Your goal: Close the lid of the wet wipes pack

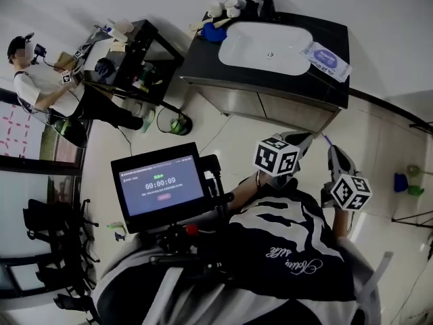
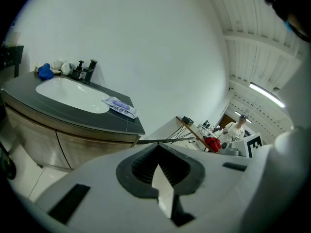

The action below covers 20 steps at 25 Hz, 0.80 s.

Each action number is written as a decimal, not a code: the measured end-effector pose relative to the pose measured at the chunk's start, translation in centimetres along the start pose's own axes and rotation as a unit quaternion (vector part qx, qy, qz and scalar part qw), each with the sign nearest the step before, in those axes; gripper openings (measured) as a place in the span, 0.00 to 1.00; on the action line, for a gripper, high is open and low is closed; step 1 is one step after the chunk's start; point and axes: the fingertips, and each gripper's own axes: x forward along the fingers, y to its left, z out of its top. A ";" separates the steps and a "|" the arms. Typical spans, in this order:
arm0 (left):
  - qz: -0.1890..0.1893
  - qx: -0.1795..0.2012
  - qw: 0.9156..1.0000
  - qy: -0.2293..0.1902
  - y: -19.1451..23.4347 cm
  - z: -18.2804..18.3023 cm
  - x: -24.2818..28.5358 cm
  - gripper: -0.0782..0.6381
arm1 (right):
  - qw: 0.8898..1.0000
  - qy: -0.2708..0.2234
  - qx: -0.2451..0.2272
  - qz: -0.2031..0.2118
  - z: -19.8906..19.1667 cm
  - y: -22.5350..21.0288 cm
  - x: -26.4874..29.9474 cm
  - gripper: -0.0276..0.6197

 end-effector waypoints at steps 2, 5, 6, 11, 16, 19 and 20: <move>0.001 0.006 1.000 -0.006 0.7 0.0 -0.6 0.11 | 1.000 -0.004 -0.001 0.004 0.0 0.4 0.9 0.04; -0.006 0.009 1.000 -0.011 0.2 0.4 -2.2 0.11 | 1.000 -0.004 -0.005 -0.002 0.6 2.1 0.5 0.04; -0.009 0.007 1.000 -0.013 -0.1 0.7 -2.7 0.11 | 1.000 -0.003 -0.005 -0.005 0.9 2.7 0.1 0.04; -0.023 0.000 1.000 -0.015 -0.5 1.7 -4.8 0.11 | 1.000 -0.004 -0.008 -0.012 2.2 5.4 -0.6 0.04; -0.024 -0.005 0.999 -0.022 0.4 2.5 -4.9 0.11 | 1.000 -0.012 -0.011 -0.017 2.9 5.7 -0.3 0.04; -0.024 -0.004 0.999 -0.021 0.7 2.6 -5.0 0.11 | 1.000 -0.016 -0.008 -0.019 3.1 5.8 -0.2 0.04; -0.024 -0.004 0.999 -0.020 0.9 2.5 -4.9 0.11 | 1.000 -0.016 -0.007 -0.020 3.0 5.8 -0.1 0.04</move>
